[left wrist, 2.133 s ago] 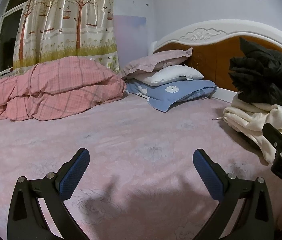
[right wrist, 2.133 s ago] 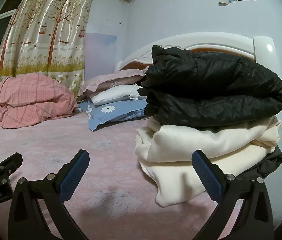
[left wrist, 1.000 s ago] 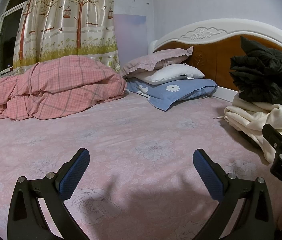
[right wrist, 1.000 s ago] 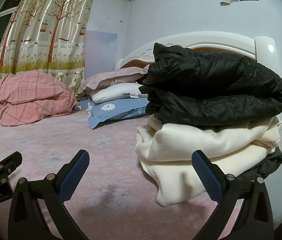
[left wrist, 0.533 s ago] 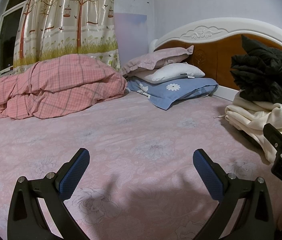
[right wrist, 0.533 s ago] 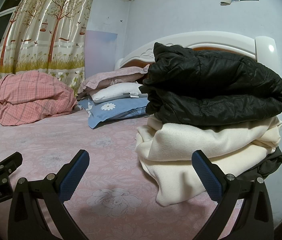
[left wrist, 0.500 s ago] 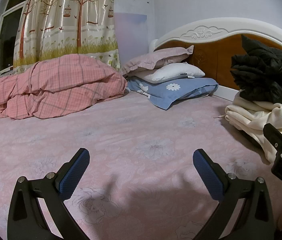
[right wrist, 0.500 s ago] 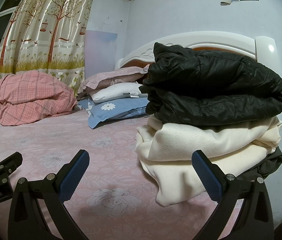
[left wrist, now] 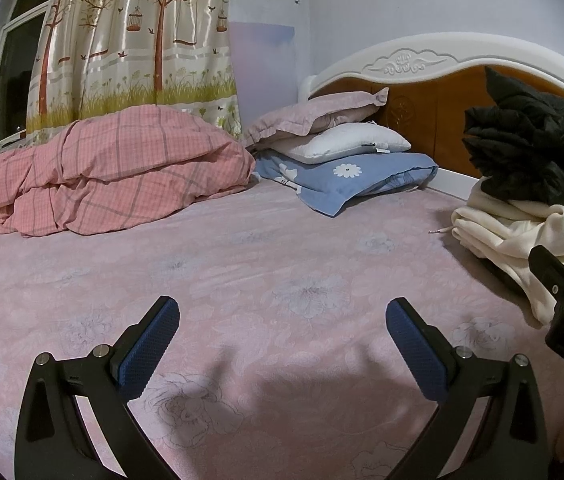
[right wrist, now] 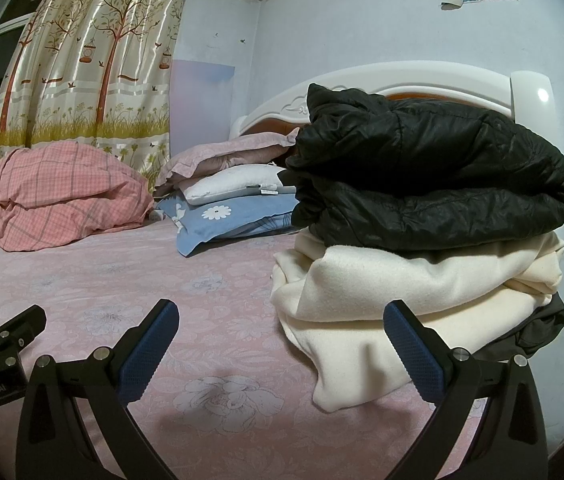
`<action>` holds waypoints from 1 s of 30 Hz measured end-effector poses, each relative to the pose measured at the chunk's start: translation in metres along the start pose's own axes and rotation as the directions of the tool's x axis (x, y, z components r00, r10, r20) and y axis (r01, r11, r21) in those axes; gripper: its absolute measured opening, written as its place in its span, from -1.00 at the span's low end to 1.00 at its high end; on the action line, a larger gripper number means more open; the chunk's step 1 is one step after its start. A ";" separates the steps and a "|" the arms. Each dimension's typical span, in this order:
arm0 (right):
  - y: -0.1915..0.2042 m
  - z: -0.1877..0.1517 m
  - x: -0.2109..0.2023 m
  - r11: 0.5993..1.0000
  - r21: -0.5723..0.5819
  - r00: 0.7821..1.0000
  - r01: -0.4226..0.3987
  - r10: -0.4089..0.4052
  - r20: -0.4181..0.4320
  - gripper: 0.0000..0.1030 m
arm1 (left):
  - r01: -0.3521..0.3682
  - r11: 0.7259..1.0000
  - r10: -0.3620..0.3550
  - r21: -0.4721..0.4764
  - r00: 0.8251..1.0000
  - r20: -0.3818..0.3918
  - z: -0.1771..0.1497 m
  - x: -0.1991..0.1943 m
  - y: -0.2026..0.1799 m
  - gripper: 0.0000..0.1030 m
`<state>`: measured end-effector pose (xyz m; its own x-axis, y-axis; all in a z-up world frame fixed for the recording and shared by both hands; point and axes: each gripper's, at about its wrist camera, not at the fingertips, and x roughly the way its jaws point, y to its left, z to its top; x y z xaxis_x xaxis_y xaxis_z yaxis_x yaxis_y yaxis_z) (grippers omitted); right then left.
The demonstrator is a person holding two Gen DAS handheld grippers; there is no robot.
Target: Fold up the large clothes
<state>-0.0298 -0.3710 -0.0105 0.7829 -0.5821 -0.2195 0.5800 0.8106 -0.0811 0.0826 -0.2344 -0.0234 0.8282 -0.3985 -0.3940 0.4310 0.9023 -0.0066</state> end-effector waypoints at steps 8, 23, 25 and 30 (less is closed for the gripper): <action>0.000 0.000 0.000 1.000 0.001 1.000 0.000 0.000 0.000 0.99 | 0.000 1.000 0.000 0.000 1.000 0.001 0.000 -0.001 0.000 0.99; 0.001 0.000 -0.001 1.000 0.000 1.000 0.000 0.000 -0.001 0.99 | 0.002 1.000 -0.002 0.001 1.000 -0.002 -0.001 -0.001 0.002 0.99; 0.000 0.000 0.000 1.000 0.000 1.000 0.000 0.000 -0.001 0.99 | 0.002 1.000 -0.002 0.001 1.000 -0.002 0.000 -0.001 0.002 0.99; 0.000 0.000 -0.001 1.000 0.001 1.000 0.000 0.000 -0.003 0.99 | 0.002 1.000 -0.002 0.001 1.000 -0.004 0.000 -0.001 0.002 0.99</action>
<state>-0.0301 -0.3705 -0.0107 0.7824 -0.5818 -0.2220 0.5801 0.8106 -0.0796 0.0829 -0.2328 -0.0227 0.8259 -0.4000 -0.3973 0.4335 0.9011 -0.0061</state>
